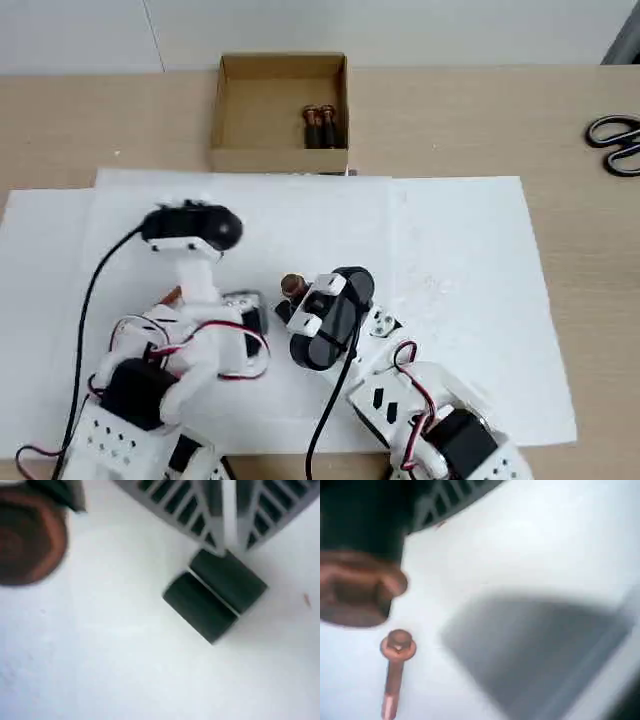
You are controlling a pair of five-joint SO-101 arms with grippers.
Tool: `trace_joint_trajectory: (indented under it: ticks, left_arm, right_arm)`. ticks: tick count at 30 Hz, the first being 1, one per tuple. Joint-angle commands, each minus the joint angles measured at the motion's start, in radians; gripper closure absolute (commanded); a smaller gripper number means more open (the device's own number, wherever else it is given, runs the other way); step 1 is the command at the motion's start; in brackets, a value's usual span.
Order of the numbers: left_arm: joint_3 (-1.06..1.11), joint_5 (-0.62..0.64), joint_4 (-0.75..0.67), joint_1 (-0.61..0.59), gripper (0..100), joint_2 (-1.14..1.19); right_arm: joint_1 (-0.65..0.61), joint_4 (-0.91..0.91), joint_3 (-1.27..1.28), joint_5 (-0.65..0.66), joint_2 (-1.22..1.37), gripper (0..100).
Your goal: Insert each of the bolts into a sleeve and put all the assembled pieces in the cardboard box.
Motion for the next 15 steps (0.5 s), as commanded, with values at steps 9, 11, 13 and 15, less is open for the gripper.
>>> trace_joint_trajectory:
  ticks: [9,11,13,15]
  left_arm:
    - [0.160,-0.638,-0.153,-0.338,99,-0.008]
    - [0.197,-0.644,-0.172,-0.368,99,-0.003]
    - [0.239,-0.644,-0.203,-0.381,97,-0.003]
    - [0.297,-0.643,-0.249,-0.382,92,-0.003]
  right_arm:
    - [0.050,-0.030,-0.017,0.005,-0.001,99.5]
    - [0.087,-0.038,-0.017,0.008,-0.001,99.5]
    - [0.128,-0.050,-0.017,0.009,-0.001,99.5]
    - [0.170,-0.081,-0.017,0.009,-0.001,99.5]
